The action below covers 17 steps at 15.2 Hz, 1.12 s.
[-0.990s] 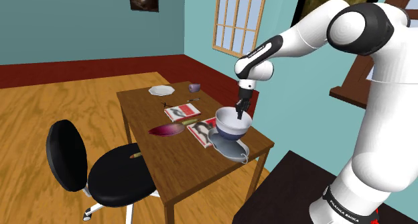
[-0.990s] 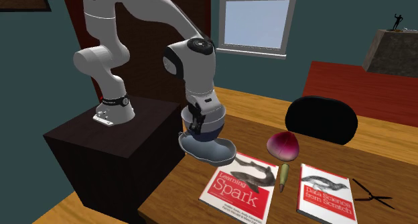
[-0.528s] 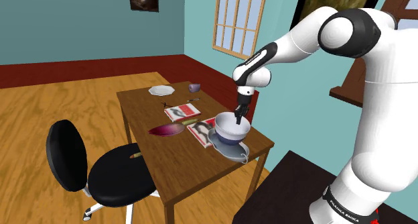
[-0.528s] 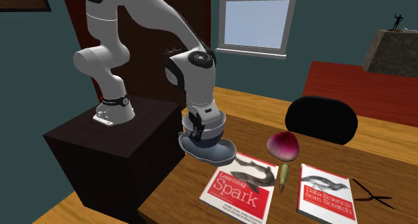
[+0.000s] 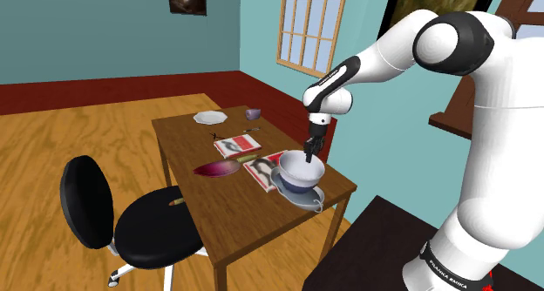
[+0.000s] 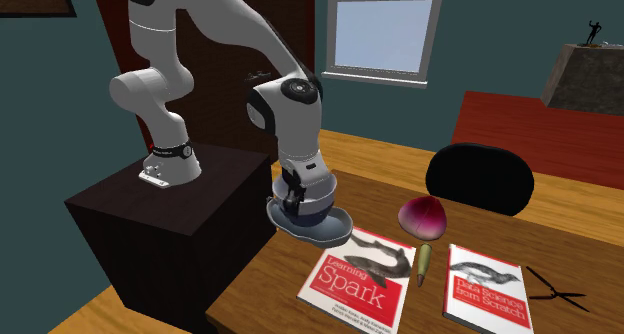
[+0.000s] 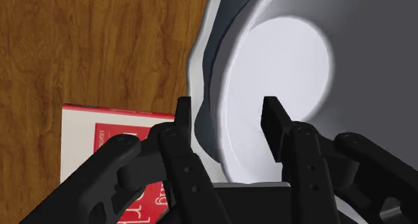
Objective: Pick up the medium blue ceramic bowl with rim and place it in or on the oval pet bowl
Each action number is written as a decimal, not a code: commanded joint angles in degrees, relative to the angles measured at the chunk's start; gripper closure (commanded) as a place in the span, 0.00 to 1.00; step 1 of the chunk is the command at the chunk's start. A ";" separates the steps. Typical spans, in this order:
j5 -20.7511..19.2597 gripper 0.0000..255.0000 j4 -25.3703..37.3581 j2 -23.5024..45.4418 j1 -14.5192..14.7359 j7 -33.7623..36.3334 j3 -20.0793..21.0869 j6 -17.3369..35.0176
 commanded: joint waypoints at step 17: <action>-1.82 0.00 3.06 -3.53 -0.27 1.15 -0.96 -6.48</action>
